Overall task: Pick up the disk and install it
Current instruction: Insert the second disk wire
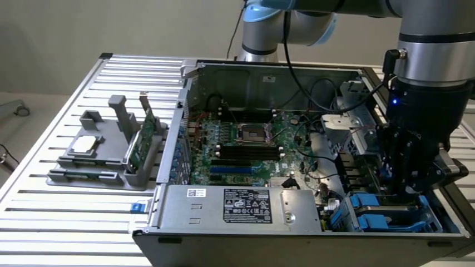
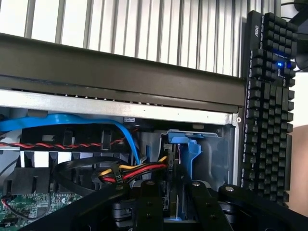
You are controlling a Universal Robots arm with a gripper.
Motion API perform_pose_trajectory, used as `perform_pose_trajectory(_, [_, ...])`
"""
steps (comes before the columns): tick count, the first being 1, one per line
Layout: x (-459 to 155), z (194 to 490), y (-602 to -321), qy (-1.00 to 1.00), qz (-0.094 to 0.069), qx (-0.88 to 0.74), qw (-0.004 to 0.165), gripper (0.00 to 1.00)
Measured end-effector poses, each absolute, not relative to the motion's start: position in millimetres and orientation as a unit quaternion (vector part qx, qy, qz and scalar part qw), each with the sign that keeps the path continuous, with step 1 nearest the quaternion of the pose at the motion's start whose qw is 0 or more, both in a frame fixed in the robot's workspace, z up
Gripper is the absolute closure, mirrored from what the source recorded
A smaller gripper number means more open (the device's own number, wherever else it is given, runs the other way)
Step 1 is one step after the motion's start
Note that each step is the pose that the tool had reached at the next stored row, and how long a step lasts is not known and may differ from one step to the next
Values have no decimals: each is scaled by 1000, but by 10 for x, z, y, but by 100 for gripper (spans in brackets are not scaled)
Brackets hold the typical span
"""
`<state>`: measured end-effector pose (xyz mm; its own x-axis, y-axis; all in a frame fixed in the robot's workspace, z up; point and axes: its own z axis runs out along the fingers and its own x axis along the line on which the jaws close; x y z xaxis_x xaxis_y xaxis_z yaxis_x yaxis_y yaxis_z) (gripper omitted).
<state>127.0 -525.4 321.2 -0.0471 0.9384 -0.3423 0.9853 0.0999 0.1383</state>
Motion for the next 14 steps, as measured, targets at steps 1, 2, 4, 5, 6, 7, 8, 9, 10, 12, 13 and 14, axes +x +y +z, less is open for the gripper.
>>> perform_pose_trajectory(1, [1271,3225,-5255,721,-67,667,175,73])
perform_pose_trajectory(2, [1271,3242,-5257,721,-67,667,175,73])
perform_pose_trajectory(4, [1271,3284,-5265,721,-68,668,175,73])
perform_pose_trajectory(5, [1271,3306,-5270,720,-68,668,174,73])
perform_pose_trajectory(6, [1271,3333,-5276,720,-69,668,174,73])
perform_pose_trajectory(7, [1271,3361,-5282,720,-69,668,174,73])
perform_pose_trajectory(8, [1271,3384,-5288,720,-69,669,174,73])
perform_pose_trajectory(9, [1271,3404,-5294,719,-69,669,173,73])
perform_pose_trajectory(10, [1270,3421,-5300,719,-69,669,173,73])
perform_pose_trajectory(12, [1269,3447,-5313,718,-69,670,173,73])
perform_pose_trajectory(13, [1268,3459,-5320,718,-70,671,173,73])
perform_pose_trajectory(14, [1267,3469,-5326,717,-70,671,173,73])
